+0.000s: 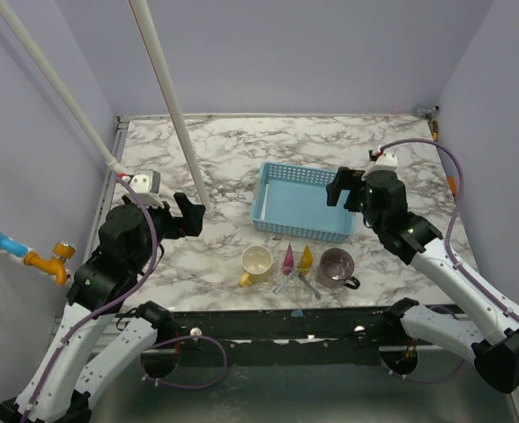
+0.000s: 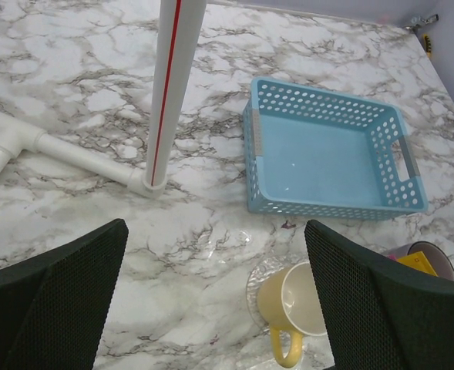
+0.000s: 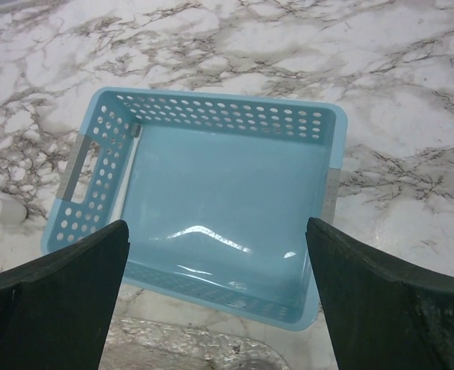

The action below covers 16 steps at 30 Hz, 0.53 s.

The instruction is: Prepare toiletry sets of a toothbrush and toothpaste on the tray

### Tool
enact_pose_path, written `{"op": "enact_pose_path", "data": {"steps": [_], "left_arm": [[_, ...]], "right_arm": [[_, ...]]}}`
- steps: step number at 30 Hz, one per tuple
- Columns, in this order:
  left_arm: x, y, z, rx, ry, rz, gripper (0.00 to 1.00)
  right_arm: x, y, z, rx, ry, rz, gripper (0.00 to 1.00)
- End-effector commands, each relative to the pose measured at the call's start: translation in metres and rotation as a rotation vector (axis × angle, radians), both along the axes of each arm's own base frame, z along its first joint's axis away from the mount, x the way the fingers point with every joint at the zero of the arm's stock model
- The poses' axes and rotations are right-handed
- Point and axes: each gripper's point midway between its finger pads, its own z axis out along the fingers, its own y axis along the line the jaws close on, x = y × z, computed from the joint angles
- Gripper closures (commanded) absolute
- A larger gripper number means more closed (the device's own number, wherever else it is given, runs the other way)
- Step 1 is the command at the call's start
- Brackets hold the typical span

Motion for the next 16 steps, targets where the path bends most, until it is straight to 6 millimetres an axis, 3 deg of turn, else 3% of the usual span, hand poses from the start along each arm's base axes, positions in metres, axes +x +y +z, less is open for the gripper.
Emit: {"op": "enact_pose_path", "data": {"steps": [1, 16], "left_arm": [[0.0021, 0.0074, 0.0021, 0.007, -0.027, 0.035, 0.01], [0.0018, 0.0121, 0.0039, 0.010, -0.034, 0.057, 0.01]], "right_arm": [[0.0011, 0.0041, 0.0091, 0.040, -0.012, 0.004, 0.00], [-0.0036, 0.0008, 0.0169, 0.049, -0.056, 0.013, 0.00]]}}
